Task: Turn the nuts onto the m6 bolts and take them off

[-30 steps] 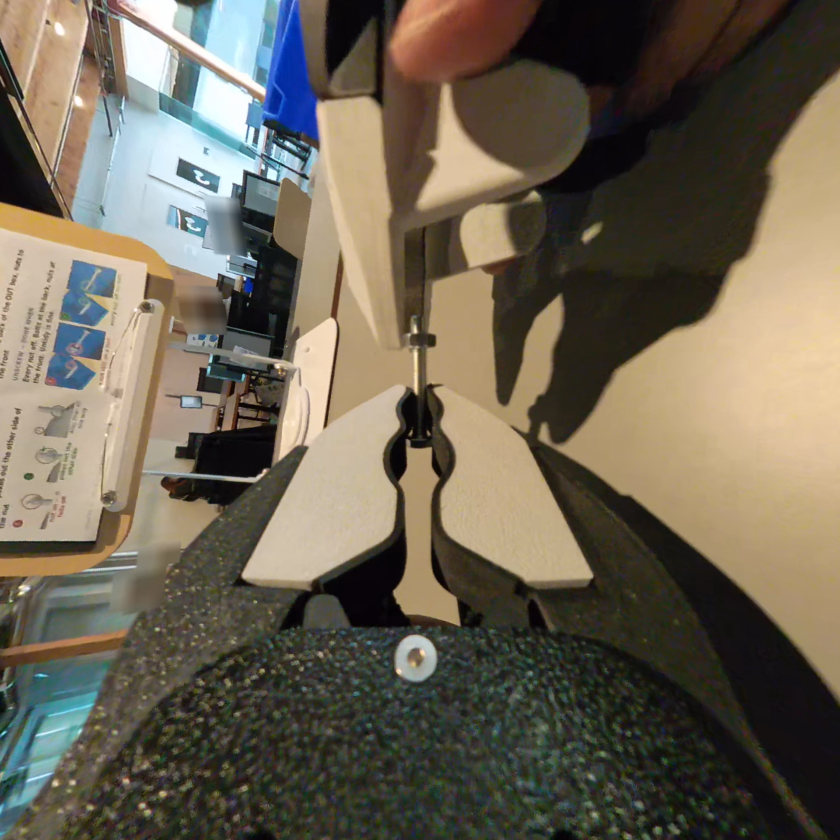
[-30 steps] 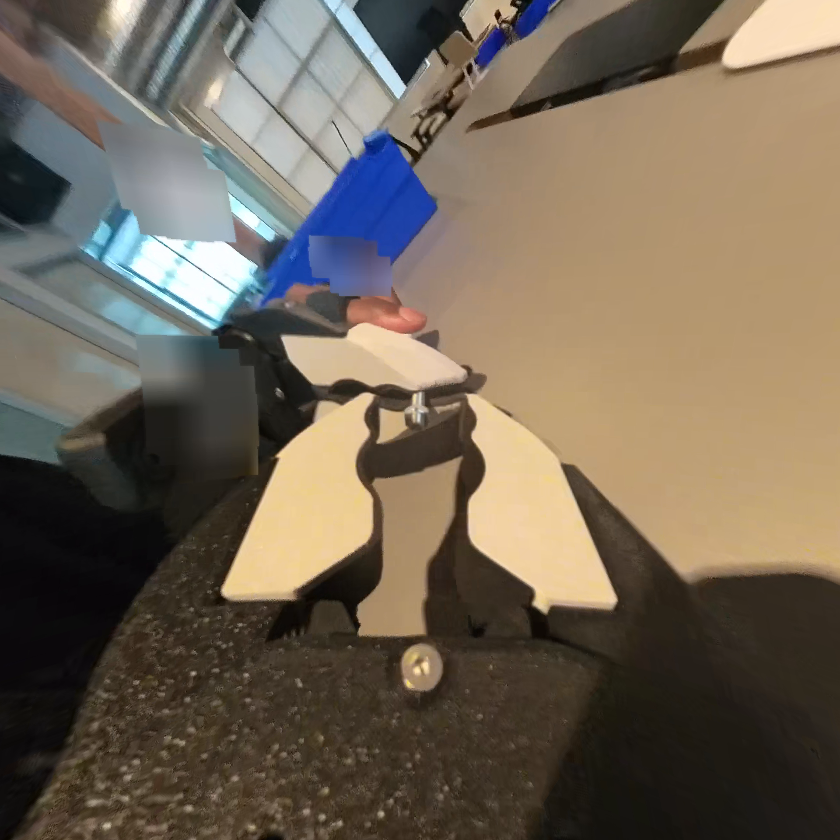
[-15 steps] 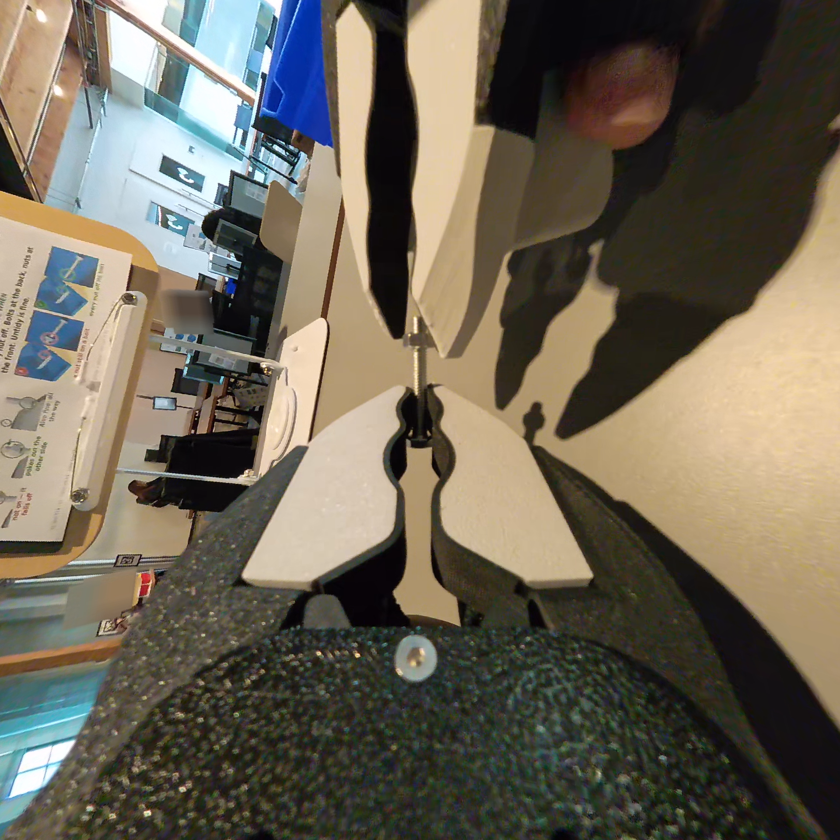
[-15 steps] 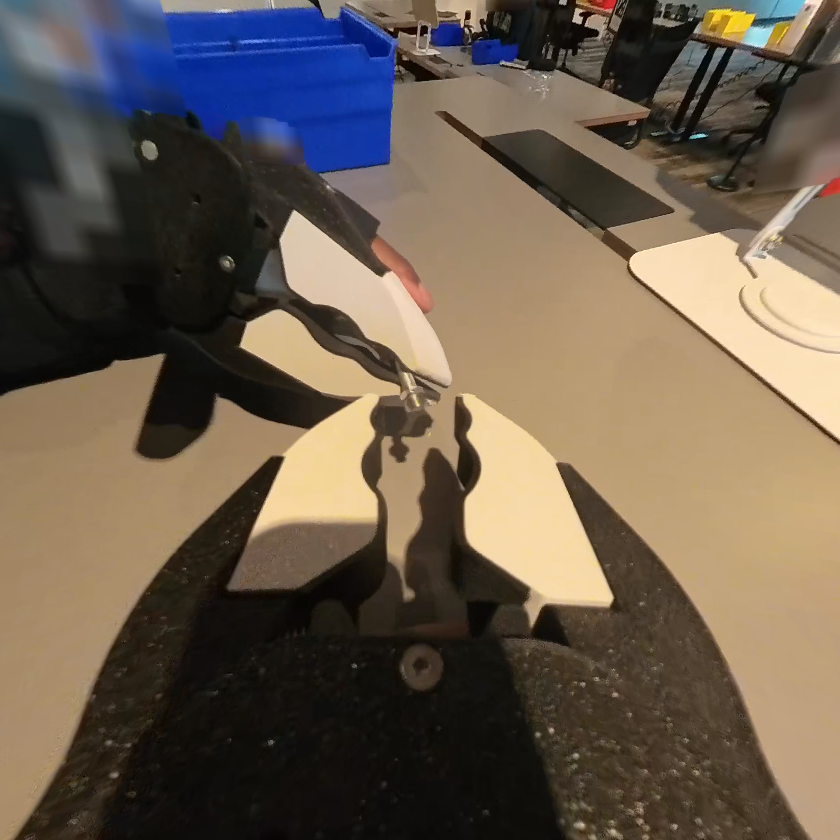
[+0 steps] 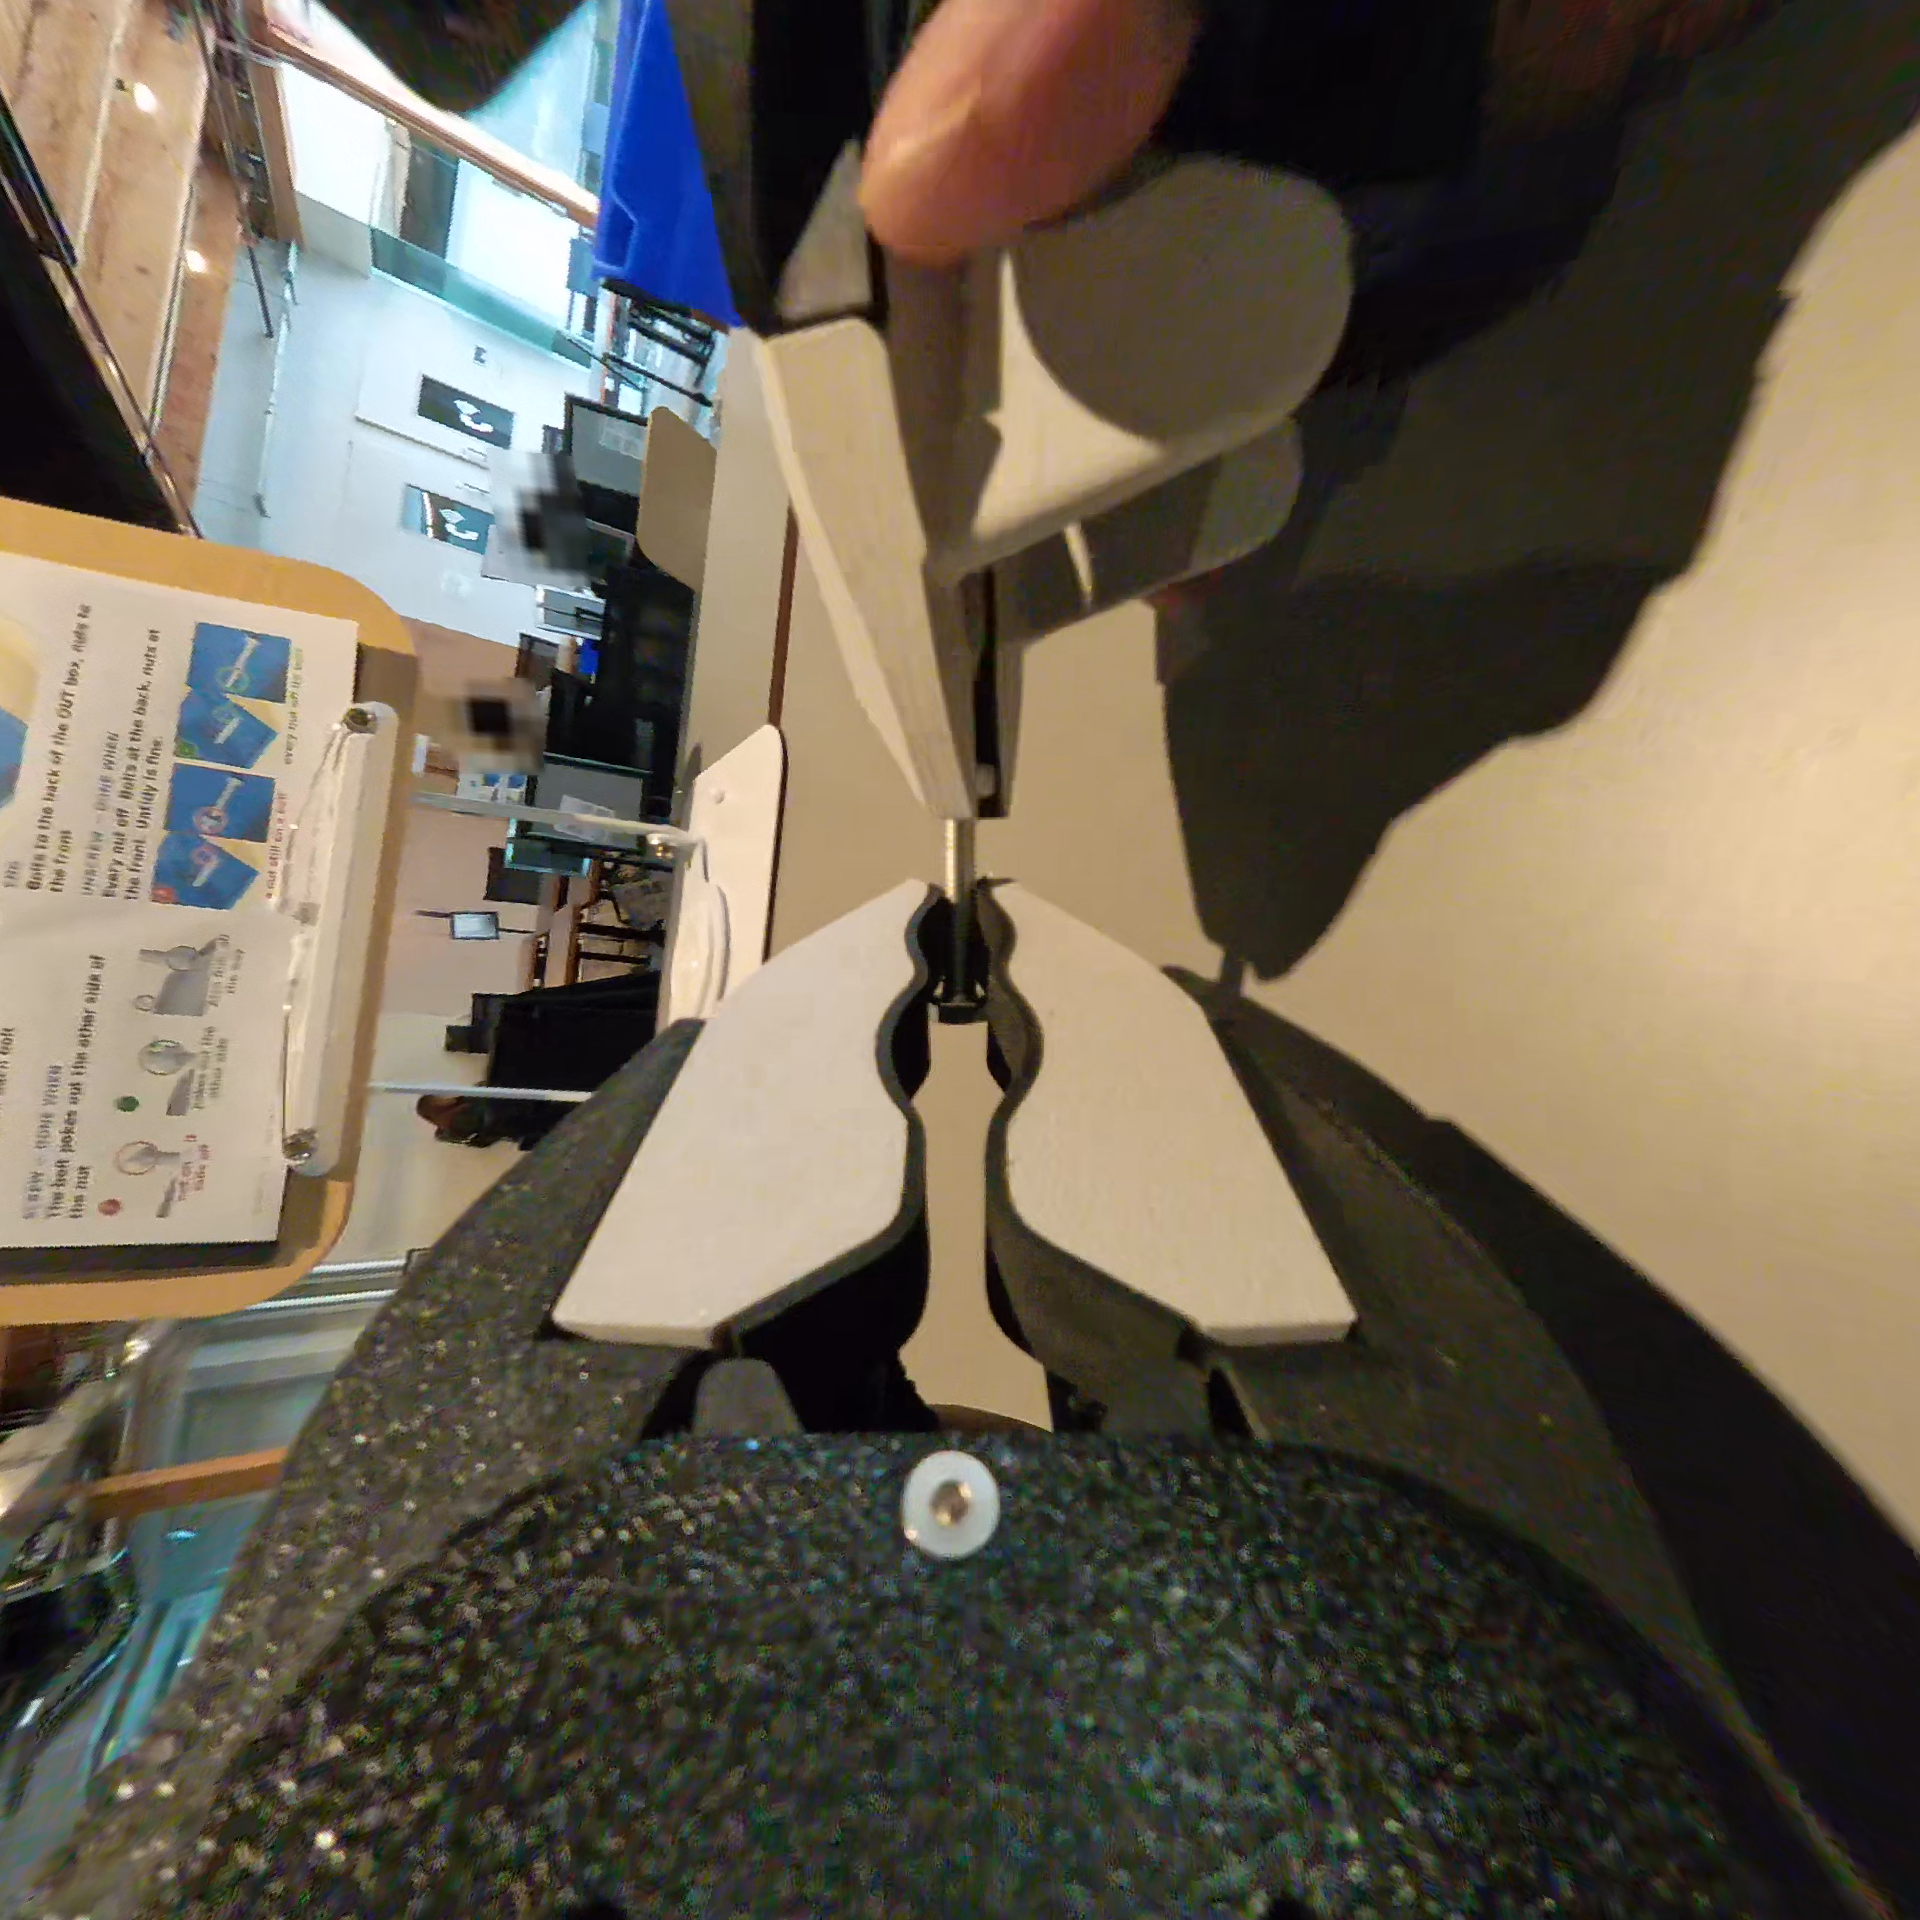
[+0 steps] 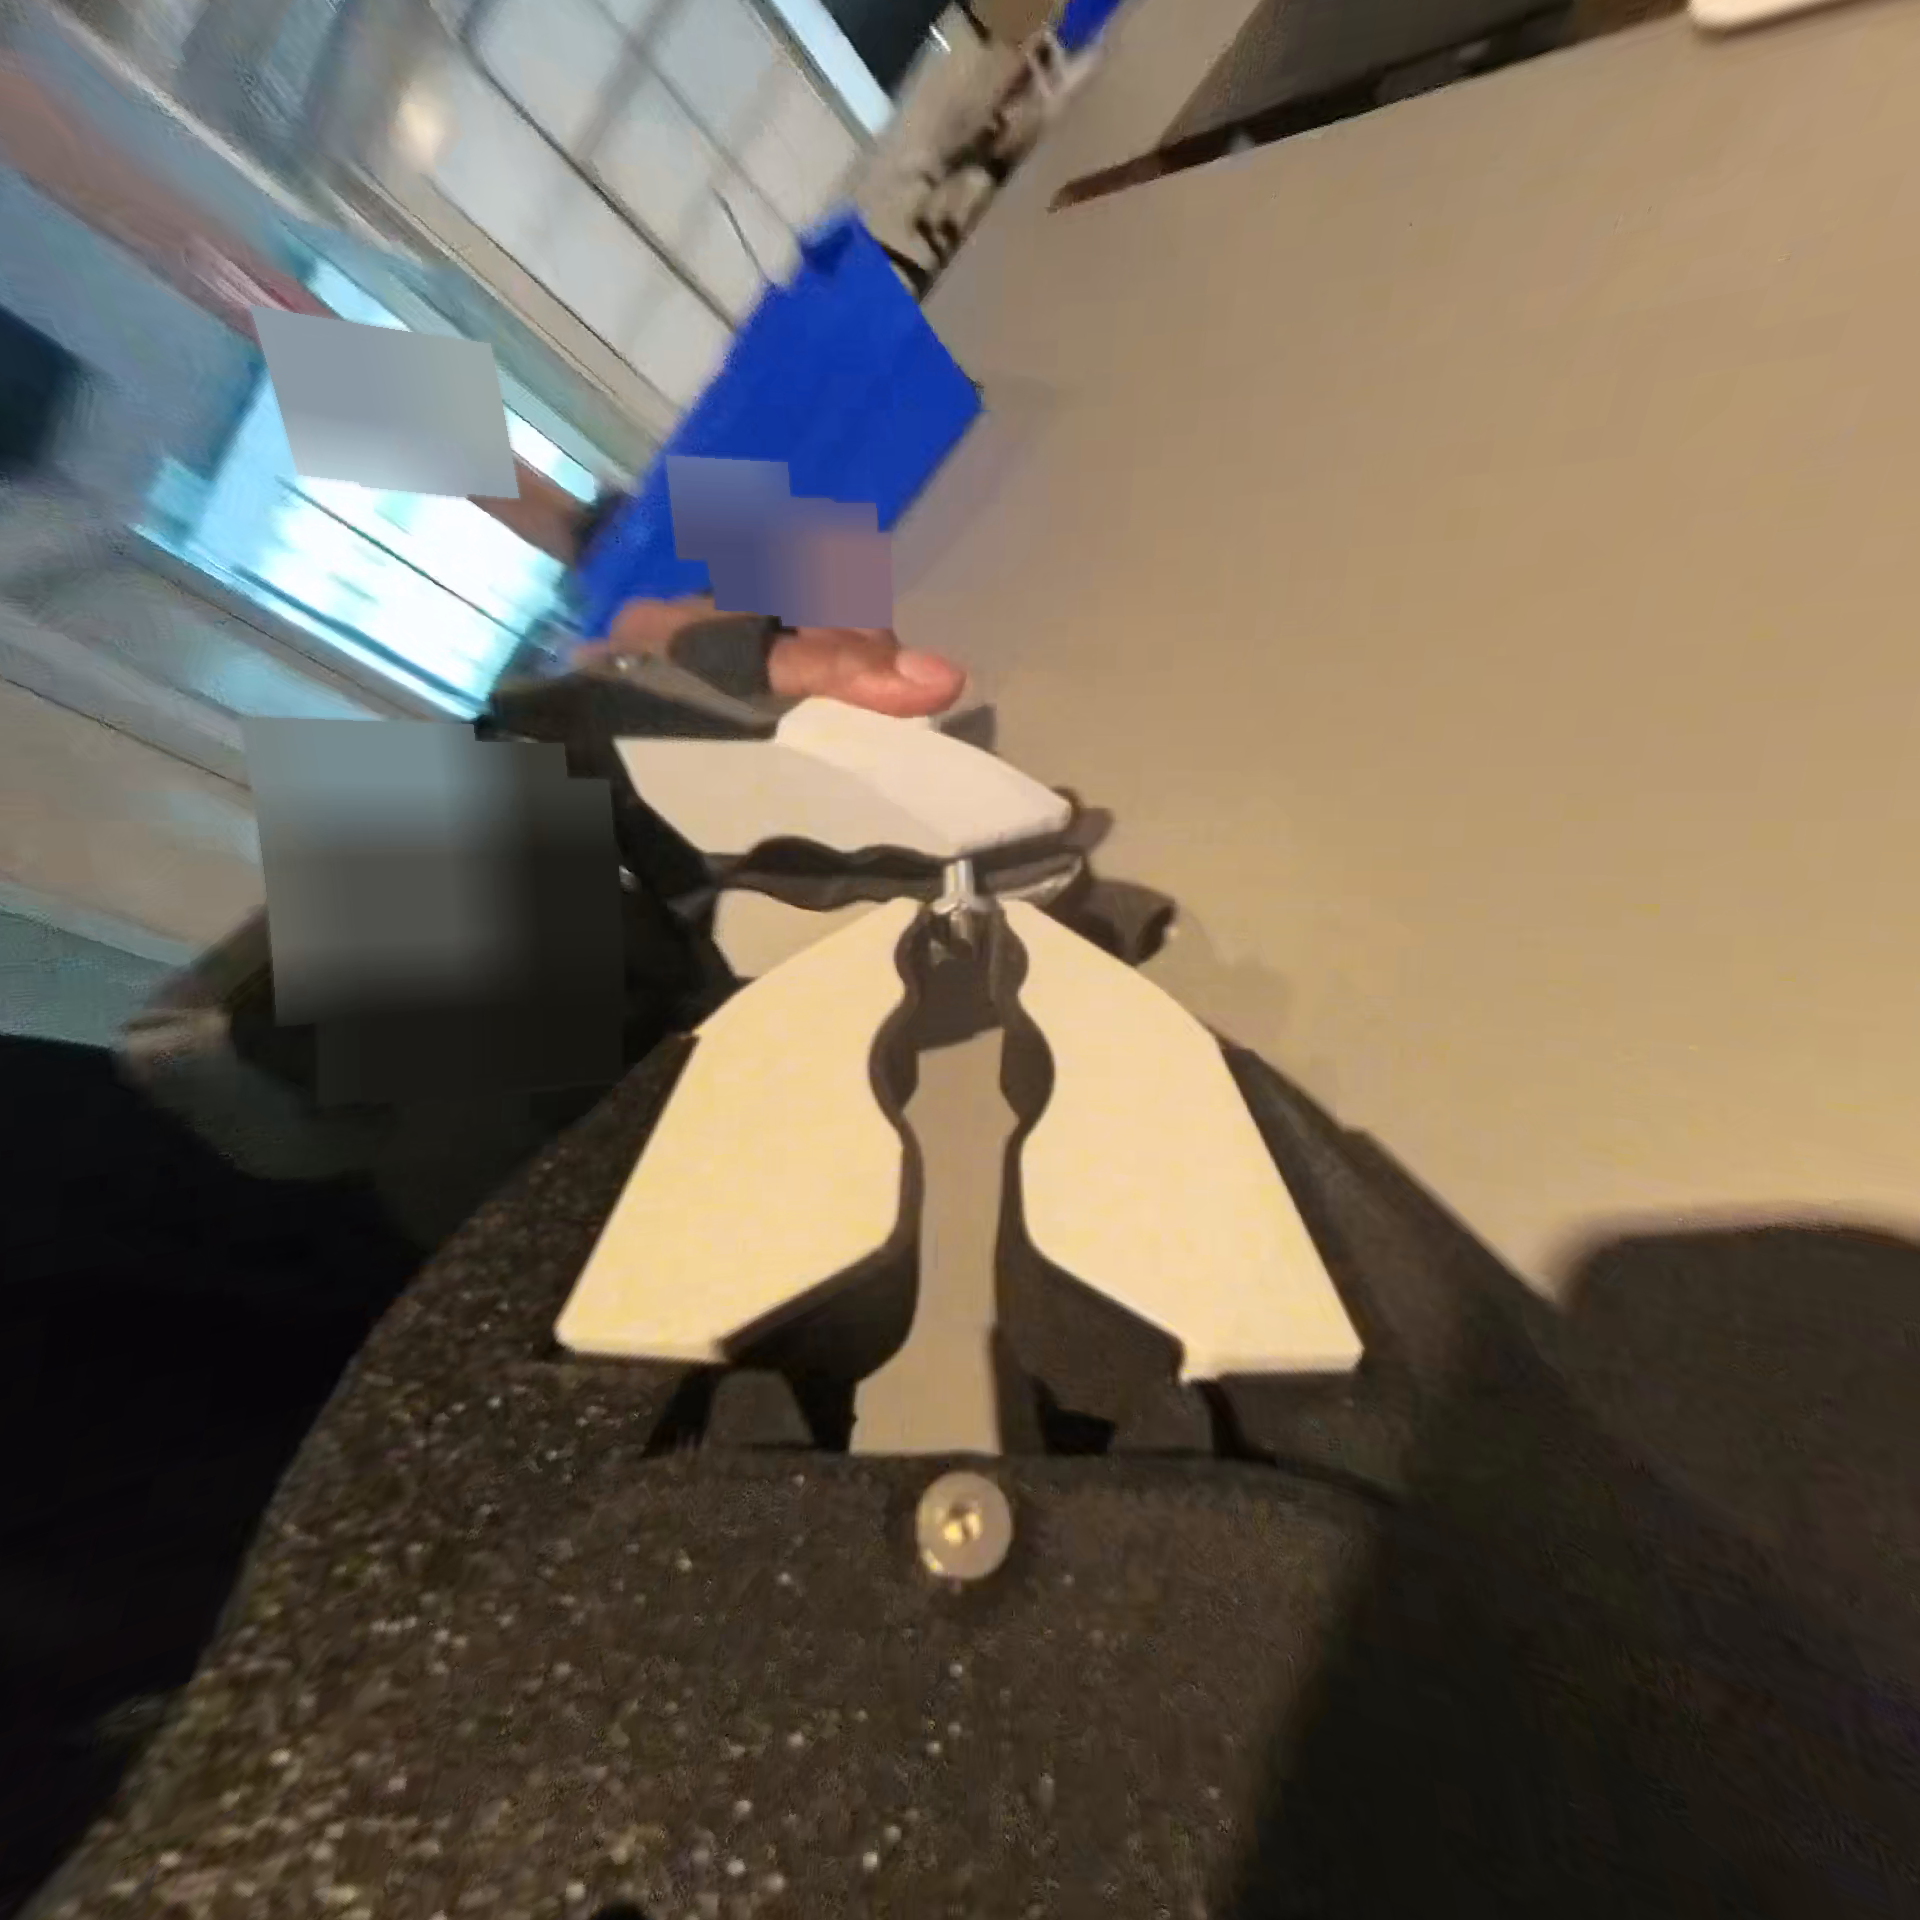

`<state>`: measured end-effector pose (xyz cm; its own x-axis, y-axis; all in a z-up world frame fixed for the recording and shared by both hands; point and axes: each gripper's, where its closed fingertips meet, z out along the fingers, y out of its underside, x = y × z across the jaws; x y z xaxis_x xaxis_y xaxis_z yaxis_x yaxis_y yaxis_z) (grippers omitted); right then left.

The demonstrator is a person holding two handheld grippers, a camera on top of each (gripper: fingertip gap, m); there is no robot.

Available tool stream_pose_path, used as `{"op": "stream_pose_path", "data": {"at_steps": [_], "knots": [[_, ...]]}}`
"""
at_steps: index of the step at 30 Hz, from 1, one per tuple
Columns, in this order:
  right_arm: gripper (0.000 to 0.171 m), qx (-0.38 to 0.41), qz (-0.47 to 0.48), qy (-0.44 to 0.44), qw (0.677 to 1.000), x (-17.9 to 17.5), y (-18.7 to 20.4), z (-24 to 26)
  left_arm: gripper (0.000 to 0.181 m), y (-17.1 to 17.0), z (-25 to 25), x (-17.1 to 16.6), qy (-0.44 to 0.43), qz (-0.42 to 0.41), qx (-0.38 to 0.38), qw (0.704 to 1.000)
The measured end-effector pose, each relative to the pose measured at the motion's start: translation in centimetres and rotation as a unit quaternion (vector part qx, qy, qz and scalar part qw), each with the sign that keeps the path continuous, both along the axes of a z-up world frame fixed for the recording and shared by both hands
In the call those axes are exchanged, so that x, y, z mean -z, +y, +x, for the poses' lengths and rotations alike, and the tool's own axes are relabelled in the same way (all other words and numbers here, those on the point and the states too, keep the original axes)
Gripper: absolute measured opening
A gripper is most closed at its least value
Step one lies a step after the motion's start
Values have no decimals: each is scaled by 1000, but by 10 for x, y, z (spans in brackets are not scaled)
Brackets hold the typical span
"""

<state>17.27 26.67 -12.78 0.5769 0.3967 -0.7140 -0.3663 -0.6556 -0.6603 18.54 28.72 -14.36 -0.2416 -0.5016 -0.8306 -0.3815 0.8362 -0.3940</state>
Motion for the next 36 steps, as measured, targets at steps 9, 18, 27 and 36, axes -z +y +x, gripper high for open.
{"op": "stream_pose_path", "data": {"at_steps": [9, 18, 27, 36], "knots": [[33, -7, 129, -209, 969, -2, 0, 10, 5, 3, 0, -5, -14, -21, -8, 1000], [14, -3, 236, -350, 907, -9, 1, 4, 5, 1, 0, -3, -9, -35, 0, 999], [11, 30, 15, -48, 998, -4, 3, 7, 5, 4, 1, -2, 1, 13, -16, 1000], [42, 87, 219, -231, 944, -25, 12, 32, 5, 48, -3, -10, -56, -89, -144, 984]]}}
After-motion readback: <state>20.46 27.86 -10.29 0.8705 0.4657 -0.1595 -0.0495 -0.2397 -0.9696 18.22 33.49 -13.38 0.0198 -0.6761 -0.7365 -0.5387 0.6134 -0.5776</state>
